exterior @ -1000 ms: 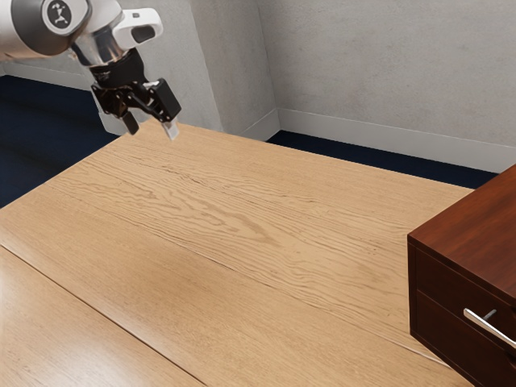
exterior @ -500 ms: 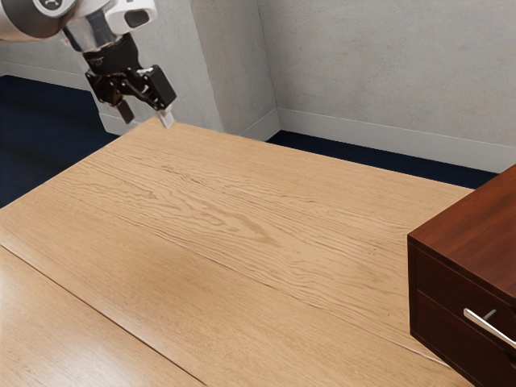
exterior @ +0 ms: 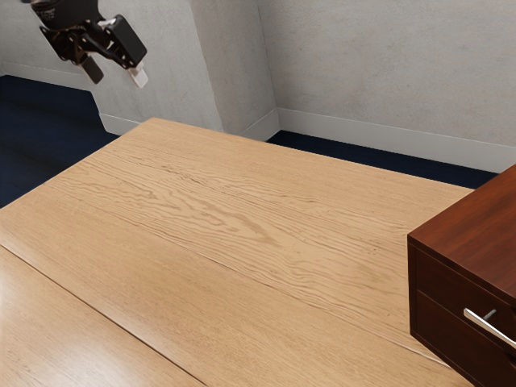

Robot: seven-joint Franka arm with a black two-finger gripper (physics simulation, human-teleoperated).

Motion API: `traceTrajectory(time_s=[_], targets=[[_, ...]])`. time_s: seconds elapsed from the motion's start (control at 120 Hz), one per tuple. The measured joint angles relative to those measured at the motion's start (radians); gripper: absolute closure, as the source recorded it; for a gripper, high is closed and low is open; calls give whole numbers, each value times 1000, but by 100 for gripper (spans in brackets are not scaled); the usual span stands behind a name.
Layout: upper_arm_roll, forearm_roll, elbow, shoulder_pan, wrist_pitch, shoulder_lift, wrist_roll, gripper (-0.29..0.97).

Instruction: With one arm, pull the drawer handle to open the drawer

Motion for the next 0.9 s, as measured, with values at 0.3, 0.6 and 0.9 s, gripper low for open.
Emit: traceTrajectory(time_s=[0.3,0.6,0.9], targets=[[-1,11,-9,-20,30,31,-13,0],[-32,22,-315,-27,65,-88,-19,0],[-67,-31,-941,-62,204,-499,-24,0]])
